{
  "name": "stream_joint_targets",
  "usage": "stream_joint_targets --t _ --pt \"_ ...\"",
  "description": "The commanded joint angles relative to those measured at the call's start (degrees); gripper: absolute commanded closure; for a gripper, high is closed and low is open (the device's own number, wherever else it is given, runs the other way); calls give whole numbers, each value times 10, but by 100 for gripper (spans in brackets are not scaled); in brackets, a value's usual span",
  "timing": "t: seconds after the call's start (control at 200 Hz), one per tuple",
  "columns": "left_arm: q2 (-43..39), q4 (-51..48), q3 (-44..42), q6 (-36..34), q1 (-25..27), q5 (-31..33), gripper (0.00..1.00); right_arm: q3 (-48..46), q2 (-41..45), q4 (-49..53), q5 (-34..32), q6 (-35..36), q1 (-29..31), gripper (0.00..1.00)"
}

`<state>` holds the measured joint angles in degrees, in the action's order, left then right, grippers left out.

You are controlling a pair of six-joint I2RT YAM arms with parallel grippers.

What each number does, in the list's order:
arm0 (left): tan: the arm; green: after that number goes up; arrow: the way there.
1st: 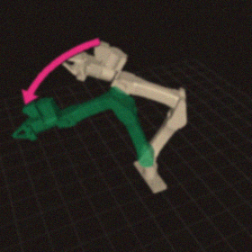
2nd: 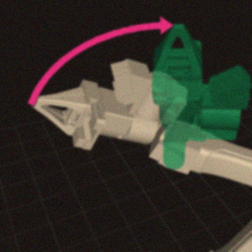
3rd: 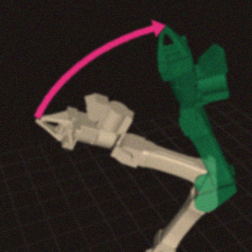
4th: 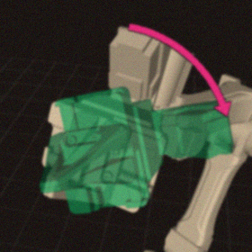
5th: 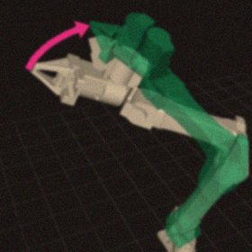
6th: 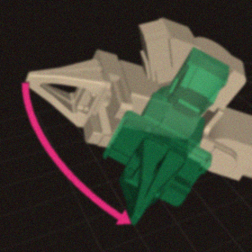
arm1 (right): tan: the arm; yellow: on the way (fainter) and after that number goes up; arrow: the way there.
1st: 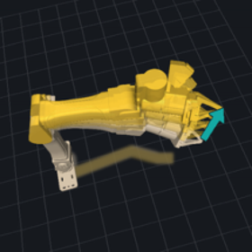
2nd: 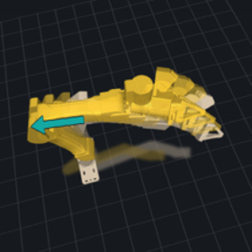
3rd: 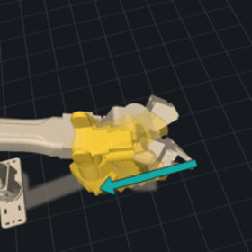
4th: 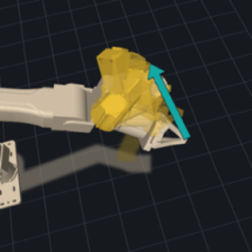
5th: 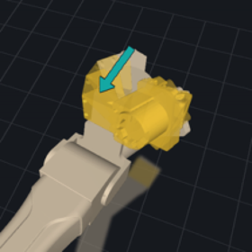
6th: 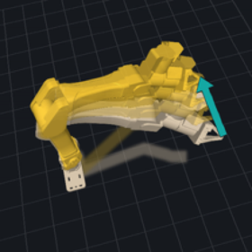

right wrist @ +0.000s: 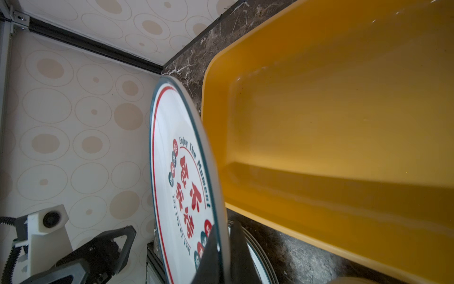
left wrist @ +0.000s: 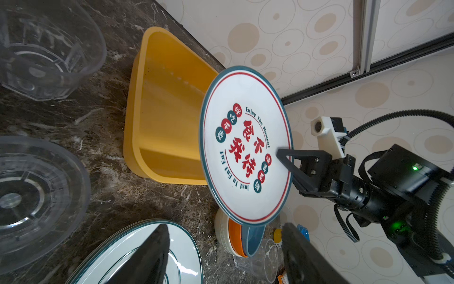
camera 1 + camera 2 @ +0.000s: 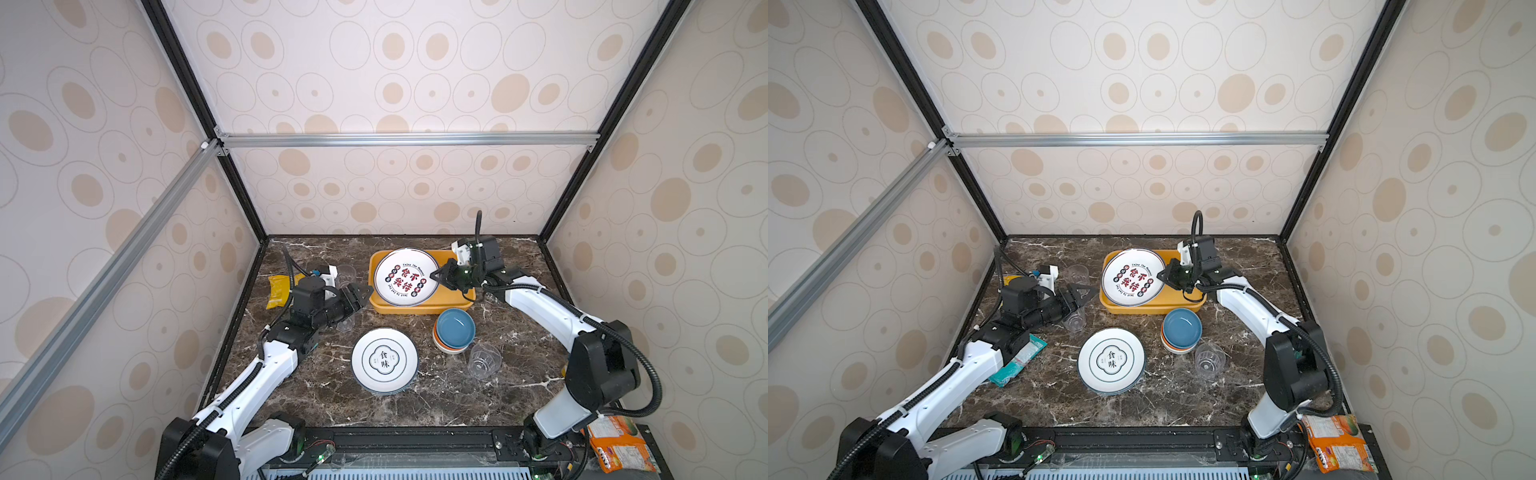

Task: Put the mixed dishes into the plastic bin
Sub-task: 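Carry the plate over the yellow bin and lower it in with the right gripper, then press the plate flat in the bin with the right gripper and release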

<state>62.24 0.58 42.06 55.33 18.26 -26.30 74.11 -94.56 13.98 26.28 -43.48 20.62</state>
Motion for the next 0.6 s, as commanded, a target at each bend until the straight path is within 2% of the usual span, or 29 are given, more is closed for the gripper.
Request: stream_joint_targets --t 0.0,0.28,0.595 --pt "-3 1 20 -9 -4 4 28 41 -32 -22 2 -7 -8 100" --pt "-5 11 12 -3 -4 4 27 103 -122 -32 -2 -12 -11 100" --pt "2 17 4 4 -4 1 27 130 -193 -59 4 -24 -16 100"
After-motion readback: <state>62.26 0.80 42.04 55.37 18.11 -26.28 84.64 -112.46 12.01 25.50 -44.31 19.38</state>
